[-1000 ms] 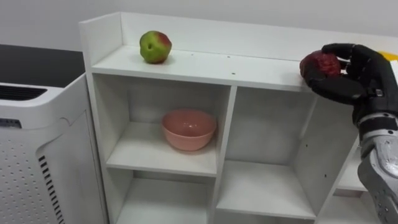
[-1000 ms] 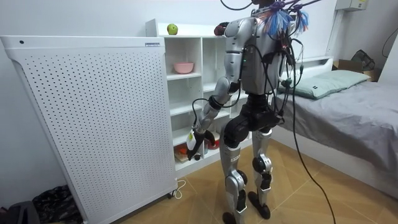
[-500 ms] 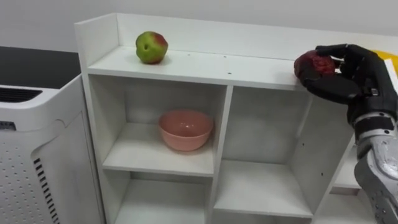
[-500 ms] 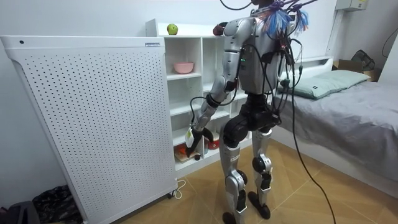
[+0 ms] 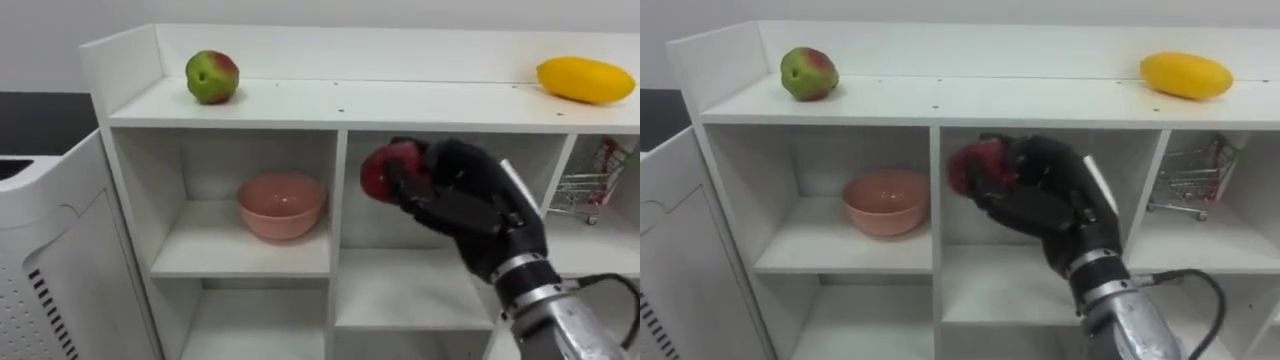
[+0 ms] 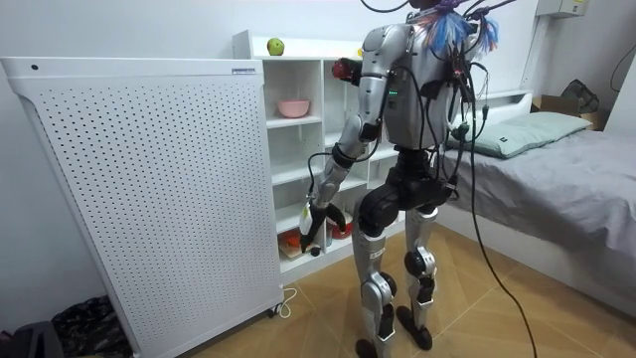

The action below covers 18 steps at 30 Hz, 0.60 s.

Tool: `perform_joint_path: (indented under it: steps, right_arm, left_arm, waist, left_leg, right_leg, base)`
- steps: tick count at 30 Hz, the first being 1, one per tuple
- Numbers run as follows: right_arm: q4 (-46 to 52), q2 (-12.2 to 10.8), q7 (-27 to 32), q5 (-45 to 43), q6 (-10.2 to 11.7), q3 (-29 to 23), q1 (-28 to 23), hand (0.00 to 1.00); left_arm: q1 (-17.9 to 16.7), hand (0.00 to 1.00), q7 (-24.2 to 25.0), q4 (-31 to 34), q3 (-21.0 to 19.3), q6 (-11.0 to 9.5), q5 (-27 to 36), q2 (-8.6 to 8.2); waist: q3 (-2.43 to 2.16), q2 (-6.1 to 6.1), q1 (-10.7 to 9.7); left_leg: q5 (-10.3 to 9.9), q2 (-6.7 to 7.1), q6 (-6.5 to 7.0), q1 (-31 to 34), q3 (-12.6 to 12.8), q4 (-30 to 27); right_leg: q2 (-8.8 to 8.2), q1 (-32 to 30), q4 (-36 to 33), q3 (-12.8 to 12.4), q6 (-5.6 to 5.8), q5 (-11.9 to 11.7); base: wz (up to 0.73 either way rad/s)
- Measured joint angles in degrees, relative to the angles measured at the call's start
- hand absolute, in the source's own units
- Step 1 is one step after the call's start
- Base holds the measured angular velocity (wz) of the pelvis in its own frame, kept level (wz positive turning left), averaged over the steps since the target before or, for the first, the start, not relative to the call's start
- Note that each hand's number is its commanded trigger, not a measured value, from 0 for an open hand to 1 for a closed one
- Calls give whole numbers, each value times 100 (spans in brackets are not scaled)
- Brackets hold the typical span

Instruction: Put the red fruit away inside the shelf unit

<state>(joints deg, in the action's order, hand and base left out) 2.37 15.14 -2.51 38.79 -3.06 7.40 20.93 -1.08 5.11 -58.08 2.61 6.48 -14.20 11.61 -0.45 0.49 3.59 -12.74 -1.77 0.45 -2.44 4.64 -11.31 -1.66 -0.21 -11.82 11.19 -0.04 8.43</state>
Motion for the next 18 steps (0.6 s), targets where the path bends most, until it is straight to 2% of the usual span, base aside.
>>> perform_joint_path:
  steps: [3, 8, 9, 11, 13, 14, 16, 18]
  right_arm:
    - [-8, -79, -249, 655, 0, 212, -1, 100]
    - [-410, -427, -703, 1686, -3, 420, -6, 100]
    - [-621, -449, -750, 1855, -1, 505, -6, 100]
    - [-956, -450, -814, 1978, -4, 617, -11, 100]
    - [-1445, -465, -855, 1970, 16, 645, -9, 100]
    - [-1580, -476, -856, 1949, 17, 642, -8, 100]
    - [-2149, -523, -858, 1910, 54, 616, -4, 100]
    - [-2565, -571, -857, 1970, 53, 518, -4, 100]
  left_arm:
    - [2, 0, -10, -158, 112, -64, 177, -17]
    - [25, 0, -180, -302, 287, -60, 363, -48]
    - [53, 0, -255, -388, 340, -69, 484, -62]
    - [99, 0, -366, -501, 445, -69, 786, -70]
    - [217, 0, -459, -620, 450, -103, 981, -113]
    - [233, 0, -479, -625, 449, -115, 1022, -129]
    - [295, 0, -538, -630, 448, -209, 1192, -190]
    - [367, 0, -591, -658, 453, -240, 1376, -202]
  waist:
    - [-1, -1, 23]
    - [7, 11, 10]
    - [25, 39, 23]
    - [32, 47, 88]
    - [80, 101, 121]
    - [89, 117, 124]
    - [136, 172, 136]
    - [150, 169, 124]
  left_leg:
    - [21, -8, -9, 95, 36, -11]
    - [51, -21, -17, 255, 74, -54]
    - [59, -19, -14, 293, 79, -59]
    - [62, -18, -13, 414, 129, -94]
    - [61, -11, -12, 690, 136, -256]
    - [62, -6, -11, 752, 132, -292]
    - [85, 26, 24, 1065, 147, -436]
    - [125, 51, 56, 1344, 146, -531]
  right_leg:
    - [2, -99, -12, -10, -27, -17]
    - [-4, -301, -101, -4, -53, -36]
    - [-11, -338, -102, -3, -56, -37]
    - [-25, -510, -209, -1, -60, -40]
    - [-57, -770, -319, 10, -78, -50]
    - [-74, -843, -360, 10, -78, -50]
    - [-164, -1235, -604, -4, -80, -49]
    - [-267, -1595, -858, 1, -97, -23]
  base:
    - [-4]
    - [-2]
    - [-6]
    - [-12]
    - [-3]
    - [0]
    - [-2]
    - [-2]
